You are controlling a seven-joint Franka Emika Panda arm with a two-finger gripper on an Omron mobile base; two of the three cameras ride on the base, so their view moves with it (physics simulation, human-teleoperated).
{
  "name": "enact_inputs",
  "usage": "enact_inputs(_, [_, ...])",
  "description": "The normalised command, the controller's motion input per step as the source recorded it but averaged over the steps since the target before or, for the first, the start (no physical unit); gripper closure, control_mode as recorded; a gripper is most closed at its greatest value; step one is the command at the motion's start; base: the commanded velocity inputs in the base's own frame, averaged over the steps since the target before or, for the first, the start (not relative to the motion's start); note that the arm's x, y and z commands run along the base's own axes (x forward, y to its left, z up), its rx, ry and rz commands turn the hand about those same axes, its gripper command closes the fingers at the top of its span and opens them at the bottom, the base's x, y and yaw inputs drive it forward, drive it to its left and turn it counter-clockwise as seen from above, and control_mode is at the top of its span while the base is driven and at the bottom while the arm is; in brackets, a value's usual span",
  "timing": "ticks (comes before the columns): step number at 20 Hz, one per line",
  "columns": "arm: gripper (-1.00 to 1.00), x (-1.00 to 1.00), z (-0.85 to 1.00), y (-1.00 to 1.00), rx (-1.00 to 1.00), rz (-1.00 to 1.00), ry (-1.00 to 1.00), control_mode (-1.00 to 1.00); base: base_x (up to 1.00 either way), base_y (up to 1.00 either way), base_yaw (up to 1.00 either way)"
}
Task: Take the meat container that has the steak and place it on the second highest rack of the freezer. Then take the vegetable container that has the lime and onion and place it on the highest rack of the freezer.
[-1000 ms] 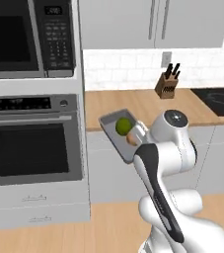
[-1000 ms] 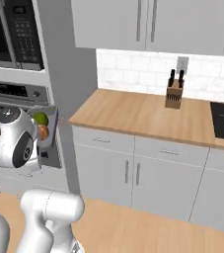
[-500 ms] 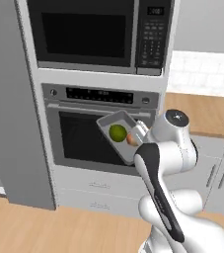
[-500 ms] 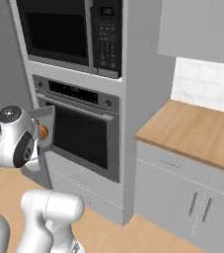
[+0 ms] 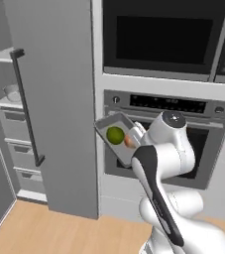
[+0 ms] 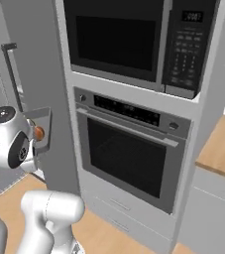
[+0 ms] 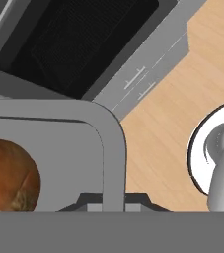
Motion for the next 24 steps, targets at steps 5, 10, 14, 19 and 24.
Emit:
enact_inputs(5, [1.00,0.00,0.00,0.00,0.00,0.00,0.00,1.00,0.86,1.00,-0.26])
enact_inputs(10, [1.00,0.00,0.00,0.00,0.00,0.00,0.00,1.00,-0.13,1.00,-0.12])
enact_inputs(14, [1.00,0.00,0.00,0.00,0.00,0.00,0.00,1.00,-0.06,1.00,-0.05])
enact_inputs(19, [1.00,0.00,0.00,0.00,0.00,0.00,0.00,1.00,0.28,0.91,-0.15])
enact_inputs(24, [1.00,0.00,0.00,0.00,0.00,0.00,0.00,1.00,0.43,0.14,-0.22])
